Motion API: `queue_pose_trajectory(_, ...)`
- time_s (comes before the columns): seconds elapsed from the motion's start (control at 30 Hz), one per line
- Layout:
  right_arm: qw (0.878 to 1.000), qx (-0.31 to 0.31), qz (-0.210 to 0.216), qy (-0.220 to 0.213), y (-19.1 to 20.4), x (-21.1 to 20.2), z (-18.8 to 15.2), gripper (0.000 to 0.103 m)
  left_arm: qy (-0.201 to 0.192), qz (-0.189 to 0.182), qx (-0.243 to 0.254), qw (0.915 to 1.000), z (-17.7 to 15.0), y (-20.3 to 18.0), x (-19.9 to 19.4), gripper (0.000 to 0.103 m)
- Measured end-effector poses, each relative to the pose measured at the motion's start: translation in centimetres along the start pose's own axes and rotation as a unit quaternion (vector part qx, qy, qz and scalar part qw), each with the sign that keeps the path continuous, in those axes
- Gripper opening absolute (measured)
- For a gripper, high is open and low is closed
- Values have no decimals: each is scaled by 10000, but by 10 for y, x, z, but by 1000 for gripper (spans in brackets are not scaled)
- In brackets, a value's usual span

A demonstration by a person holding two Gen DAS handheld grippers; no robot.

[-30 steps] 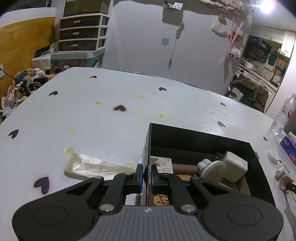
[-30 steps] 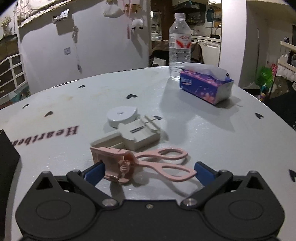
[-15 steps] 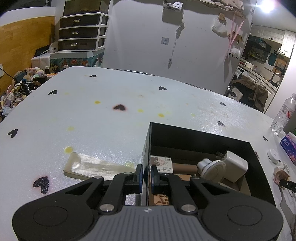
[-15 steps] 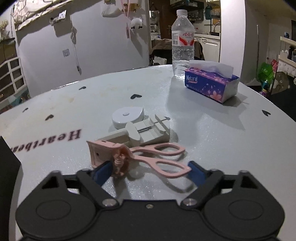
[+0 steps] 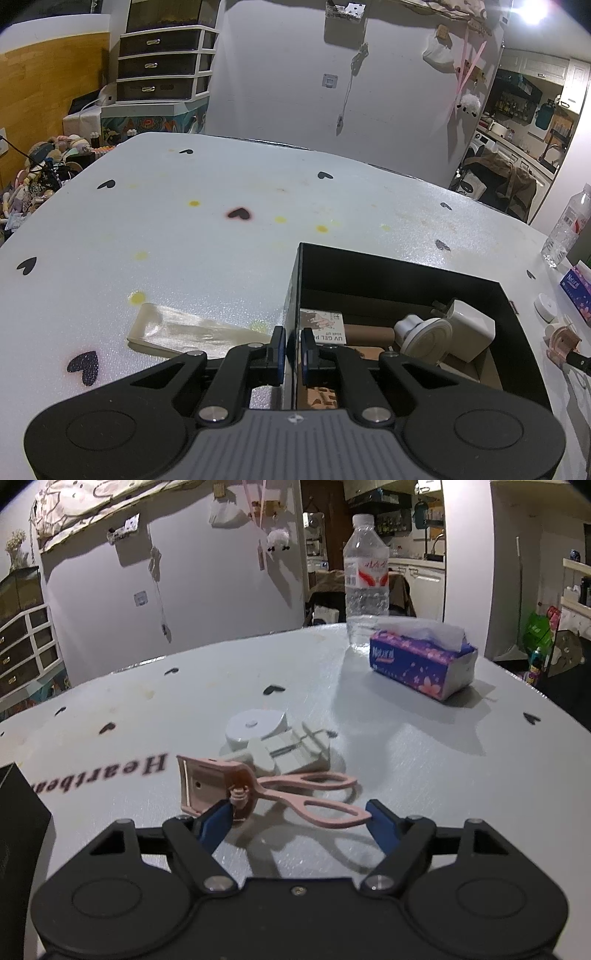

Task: Organize rigid objects
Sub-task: 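Move the right gripper to the pink eyelash curler and grasp it, then carry the eyelash curler into the black box and release it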

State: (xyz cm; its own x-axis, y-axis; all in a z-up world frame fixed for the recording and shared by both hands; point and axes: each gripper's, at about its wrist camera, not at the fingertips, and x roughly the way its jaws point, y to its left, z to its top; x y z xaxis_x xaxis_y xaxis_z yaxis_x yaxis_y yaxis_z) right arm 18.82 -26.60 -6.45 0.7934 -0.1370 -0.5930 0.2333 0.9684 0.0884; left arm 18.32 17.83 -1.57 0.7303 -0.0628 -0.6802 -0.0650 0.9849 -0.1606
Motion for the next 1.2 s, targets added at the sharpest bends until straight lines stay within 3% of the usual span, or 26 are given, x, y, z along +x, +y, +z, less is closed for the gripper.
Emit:
queue_pose_trajectory(0.03, 10000, -13, -3, -22, 0, -1, 1, 77, 0, 3, 4, 10000, 0, 0, 0, 7)
queue_pose_trajectory(0.1, 9999, -30, 60, 110, -1, 1, 2, 52, 0, 0, -2, 10000, 0, 0, 0, 7)
queue_pose_trajectory(0.13, 9996, -44, 152, 250, -1, 4, 1, 55, 0, -1, -3, 10000, 0, 0, 0, 7)
queue_pose_trajectory(0.2, 9993, -93, 129, 344, 2, 6, -2, 82, -1, 0, -1, 10000, 0, 0, 0, 7)
queue_pose_trajectory(0.27, 9994, -201, 12, 280, 6, 4, -4, 94, -1, 0, 2, 10000, 0, 0, 0, 7)
queue_pose_trajectory(0.57, 9996, -268, 110, 32, 14, 19, 18, 98, 0, -5, -7, 10000, 0, 0, 0, 7)
queue_pose_trajectory(0.77, 9961, -686, 453, 320, 13, 47, 27, 102, 1, -3, -3, 10000, 0, 0, -1, 7)
queue_pose_trajectory(0.87, 9947, -518, 747, 474, 7, 52, 25, 98, 1, -2, -10, 10000, -1, 0, 0, 7)
queue_pose_trajectory(1.07, 9918, -864, 866, 369, 12, 41, 14, 89, 4, 9, 3, 10000, -1, 0, -1, 7)
queue_pose_trajectory(1.1, 9900, -841, 1084, 341, 11, 38, 14, 59, 6, 16, 9, 10000, -1, 0, -1, 7)
queue_pose_trajectory(1.13, 9881, -691, 1328, 351, 9, 35, 15, 49, 7, 20, 9, 10000, -1, 1, -1, 7)
queue_pose_trajectory(1.2, 9898, -770, 1154, 336, 14, 33, 14, 45, 7, 16, 1, 10000, -1, 1, -1, 7)
